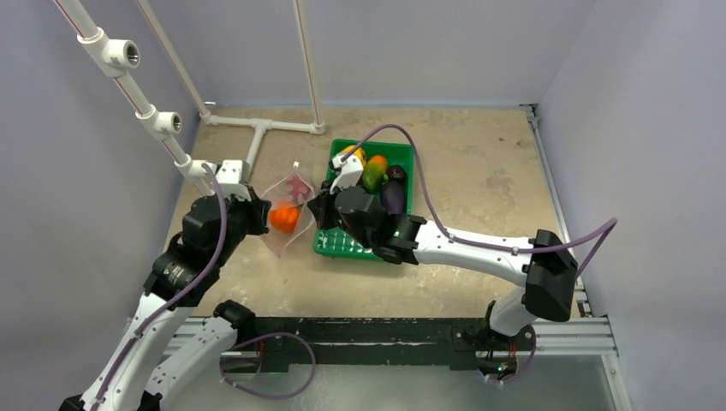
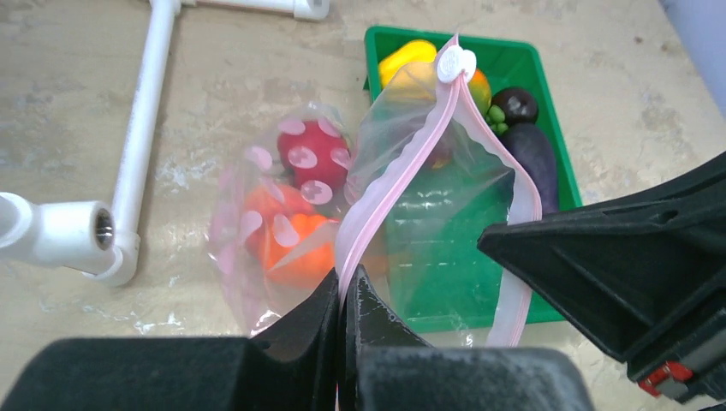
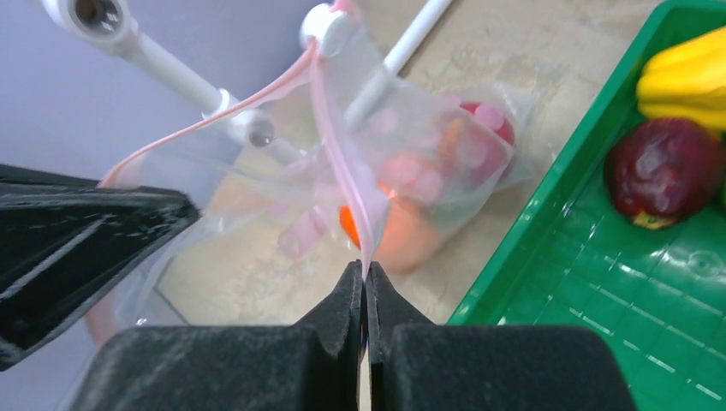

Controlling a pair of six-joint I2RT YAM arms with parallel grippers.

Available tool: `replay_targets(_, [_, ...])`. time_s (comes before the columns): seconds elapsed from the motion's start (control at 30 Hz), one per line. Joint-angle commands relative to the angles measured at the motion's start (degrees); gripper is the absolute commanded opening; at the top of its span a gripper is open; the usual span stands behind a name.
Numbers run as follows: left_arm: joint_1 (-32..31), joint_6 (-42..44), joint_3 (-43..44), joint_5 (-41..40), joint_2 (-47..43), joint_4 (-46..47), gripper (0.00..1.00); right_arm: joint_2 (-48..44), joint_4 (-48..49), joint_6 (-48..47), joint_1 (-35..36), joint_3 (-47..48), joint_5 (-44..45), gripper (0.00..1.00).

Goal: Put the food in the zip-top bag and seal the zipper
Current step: Adjust the zipper food storage bag at the center of the board.

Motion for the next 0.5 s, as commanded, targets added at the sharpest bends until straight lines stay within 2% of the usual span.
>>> replay_targets(0.0, [-0.2, -0.8, 8.5, -2.3, 1.2, -6.0, 0.00, -3.0, 1.1, -3.9, -1.9, 3.3, 1.6, 0.00])
replay_targets(0.27, [-0.2, -0.2, 17.8, -4.9, 3.2, -12.9, 0.00, -3.1, 0.4, -7.2, -4.6, 7.3, -1.5, 0.00])
replay_targets(0.47, [-0.2, -0.8, 14.5, -4.5, 3.9, -11.9, 0.00, -2.4, 0.2, -7.9, -5.6, 7.9, -2.7, 0.00])
